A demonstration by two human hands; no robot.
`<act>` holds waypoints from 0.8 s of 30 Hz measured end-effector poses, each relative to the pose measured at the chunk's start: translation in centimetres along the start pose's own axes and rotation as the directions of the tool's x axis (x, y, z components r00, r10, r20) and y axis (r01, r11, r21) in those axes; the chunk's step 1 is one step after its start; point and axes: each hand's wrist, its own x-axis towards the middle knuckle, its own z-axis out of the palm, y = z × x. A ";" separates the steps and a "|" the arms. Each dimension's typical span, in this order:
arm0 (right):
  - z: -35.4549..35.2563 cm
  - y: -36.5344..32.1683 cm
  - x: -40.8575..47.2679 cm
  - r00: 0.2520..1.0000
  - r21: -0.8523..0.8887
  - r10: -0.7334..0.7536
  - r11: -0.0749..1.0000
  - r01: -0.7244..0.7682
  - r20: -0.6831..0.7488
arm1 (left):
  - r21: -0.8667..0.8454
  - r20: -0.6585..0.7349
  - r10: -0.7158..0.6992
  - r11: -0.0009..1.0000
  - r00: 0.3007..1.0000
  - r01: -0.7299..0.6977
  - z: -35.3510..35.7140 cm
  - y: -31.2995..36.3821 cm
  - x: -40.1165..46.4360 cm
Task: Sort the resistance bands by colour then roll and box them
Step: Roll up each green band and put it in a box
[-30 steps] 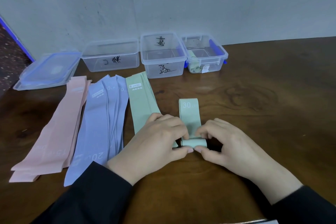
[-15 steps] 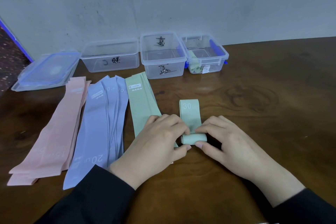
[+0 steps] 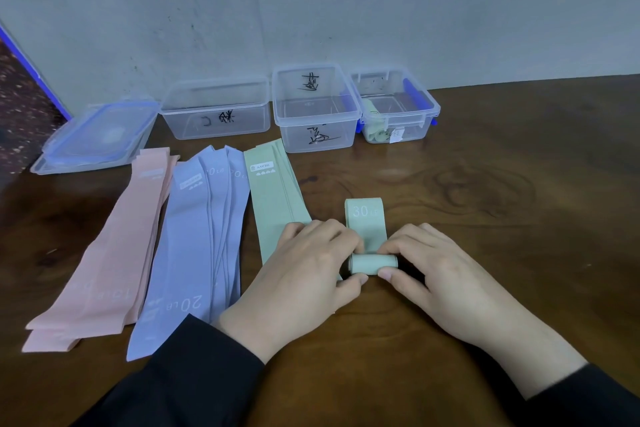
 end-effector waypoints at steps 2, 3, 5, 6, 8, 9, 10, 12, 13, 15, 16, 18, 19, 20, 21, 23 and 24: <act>-0.1 0.0 0.0 1.000 0.013 0.003 1.000 -0.003 0.002 | -0.006 0.001 -0.003 1.000 1.000 0.003 0.0 0.0 0.0; -0.1 0.0 0.0 1.000 0.023 0.002 1.000 -0.002 0.001 | -0.010 0.001 -0.006 1.000 1.000 0.006 0.0 -0.1 0.0; -0.2 0.0 0.0 1.000 0.035 0.005 0.999 -0.005 0.001 | -0.015 0.001 -0.011 1.000 1.000 0.011 -0.1 -0.2 0.0; -0.2 0.0 0.0 1.000 0.037 0.009 0.999 -0.009 0.003 | -0.014 0.002 -0.014 1.000 1.000 0.014 0.0 -0.2 0.0; -0.2 0.0 0.0 1.000 0.041 0.011 0.999 -0.011 0.002 | -0.013 -0.001 -0.021 1.000 1.000 0.021 0.0 -0.2 0.0; -0.2 0.0 0.0 1.000 0.039 0.011 0.999 -0.011 0.001 | -0.012 -0.003 -0.024 1.000 1.000 0.024 0.0 -0.2 0.1; -0.2 0.0 0.0 1.000 0.034 0.013 0.999 -0.013 0.002 | -0.009 -0.002 -0.028 1.000 1.000 0.028 0.0 -0.1 0.1; -0.2 0.0 -0.1 1.000 0.024 0.020 1.000 -0.020 0.008 | 0.001 0.005 -0.031 1.000 1.000 0.030 0.1 -0.2 0.1; -0.3 0.0 -0.1 1.000 0.023 0.022 1.000 -0.022 0.010 | 0.003 0.007 -0.030 1.000 1.000 0.030 0.1 -0.2 0.0; -0.3 -0.1 0.0 1.000 0.024 0.026 0.999 -0.026 0.008 | 0.000 0.002 -0.023 1.000 1.000 0.023 0.1 -0.2 0.1; -0.3 -0.1 0.0 1.000 0.025 0.027 0.999 -0.027 0.005 | -0.001 0.001 -0.022 1.000 1.000 0.022 0.0 -0.1 0.1; -0.4 -0.2 0.0 0.999 0.031 0.037 0.999 -0.038 0.008 | -0.001 0.003 -0.023 1.000 1.000 0.023 0.0 -0.2 0.1; -0.5 -0.2 0.0 0.999 0.031 0.042 0.999 -0.042 0.013 | -0.001 0.006 -0.023 1.000 1.000 0.023 0.1 -0.2 0.1; -0.5 -0.3 0.0 0.999 0.030 0.040 0.999 -0.041 0.014 | -0.002 0.007 -0.024 1.000 1.000 0.024 0.1 -0.2 0.1; -0.5 -0.3 0.0 0.999 0.030 0.036 0.999 -0.036 0.008 | -0.003 0.009 -0.025 1.000 1.000 0.025 0.1 -0.2 0.1; -0.5 -0.4 0.1 0.999 0.033 0.040 0.999 -0.040 0.002 | -0.010 0.010 -0.030 1.000 1.000 0.030 0.1 -0.2 0.0; -0.4 -0.4 0.1 0.999 0.033 0.041 0.999 -0.041 0.001 | -0.012 0.011 -0.032 0.999 0.999 0.032 0.1 -0.2 0.0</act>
